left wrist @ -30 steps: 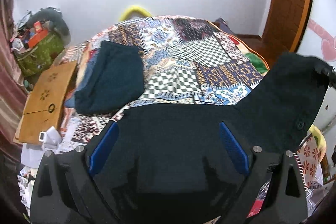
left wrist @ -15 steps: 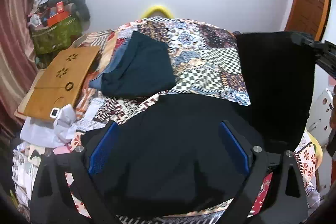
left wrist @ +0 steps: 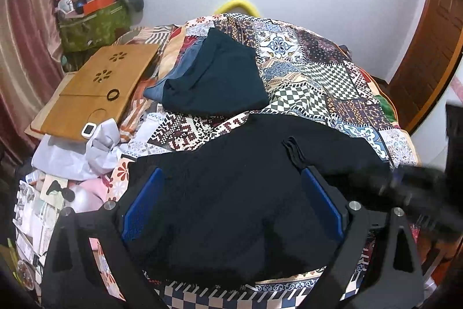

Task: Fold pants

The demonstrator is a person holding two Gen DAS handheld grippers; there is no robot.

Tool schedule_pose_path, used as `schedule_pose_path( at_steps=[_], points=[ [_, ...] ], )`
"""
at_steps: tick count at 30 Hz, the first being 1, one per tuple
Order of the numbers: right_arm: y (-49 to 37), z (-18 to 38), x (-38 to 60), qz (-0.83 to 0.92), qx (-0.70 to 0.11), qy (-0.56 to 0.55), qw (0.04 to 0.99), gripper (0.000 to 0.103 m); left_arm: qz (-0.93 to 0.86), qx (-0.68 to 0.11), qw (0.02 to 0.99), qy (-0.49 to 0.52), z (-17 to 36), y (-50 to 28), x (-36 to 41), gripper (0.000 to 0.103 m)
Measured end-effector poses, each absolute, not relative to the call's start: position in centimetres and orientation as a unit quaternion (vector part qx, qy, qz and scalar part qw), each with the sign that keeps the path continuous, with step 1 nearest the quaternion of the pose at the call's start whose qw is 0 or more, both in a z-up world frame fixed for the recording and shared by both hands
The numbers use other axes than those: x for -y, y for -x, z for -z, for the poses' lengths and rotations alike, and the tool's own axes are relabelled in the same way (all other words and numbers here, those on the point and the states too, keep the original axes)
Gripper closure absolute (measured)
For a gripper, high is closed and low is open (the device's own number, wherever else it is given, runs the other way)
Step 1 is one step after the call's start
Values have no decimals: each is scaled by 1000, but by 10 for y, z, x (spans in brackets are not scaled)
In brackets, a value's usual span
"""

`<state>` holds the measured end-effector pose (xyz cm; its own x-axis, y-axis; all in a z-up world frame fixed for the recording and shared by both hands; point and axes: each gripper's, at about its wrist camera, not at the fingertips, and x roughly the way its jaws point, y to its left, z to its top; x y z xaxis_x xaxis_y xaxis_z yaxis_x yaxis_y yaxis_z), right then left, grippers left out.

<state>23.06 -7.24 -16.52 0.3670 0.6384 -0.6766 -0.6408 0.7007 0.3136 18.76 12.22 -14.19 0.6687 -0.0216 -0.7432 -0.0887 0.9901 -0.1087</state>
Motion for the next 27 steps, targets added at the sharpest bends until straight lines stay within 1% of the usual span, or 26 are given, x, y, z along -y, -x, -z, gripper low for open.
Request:
schedule_pose_path(
  at_steps=[5, 8, 12, 16, 18, 20, 27],
  points=[
    [-220, 183, 64, -396, -434, 11, 809, 88, -20, -411, 909, 71, 144, -188, -122, 6],
    [-217, 186, 65, -403, -444, 5, 801, 83, -20, -413, 908, 67, 143, -187, -118, 6],
    [-211, 179, 68, -413, -451, 0, 791, 64, -19, -412, 909, 60, 140, -188, -112, 6],
    [-210, 164, 85, -411, -428, -4, 805, 59, -13, -408, 911, 53, 133, -191, -104, 6],
    [-214, 155, 97, -398, -412, -7, 820, 50, -8, -405, 913, 46, 129, -195, -97, 6],
    [-219, 146, 111, -381, -393, -3, 837, 47, -2, -403, 915, 38, 125, -201, -89, 6],
    [-246, 134, 153, -325, -368, 4, 871, 46, 26, -402, 915, 13, 121, -228, -55, 6]
  ],
)
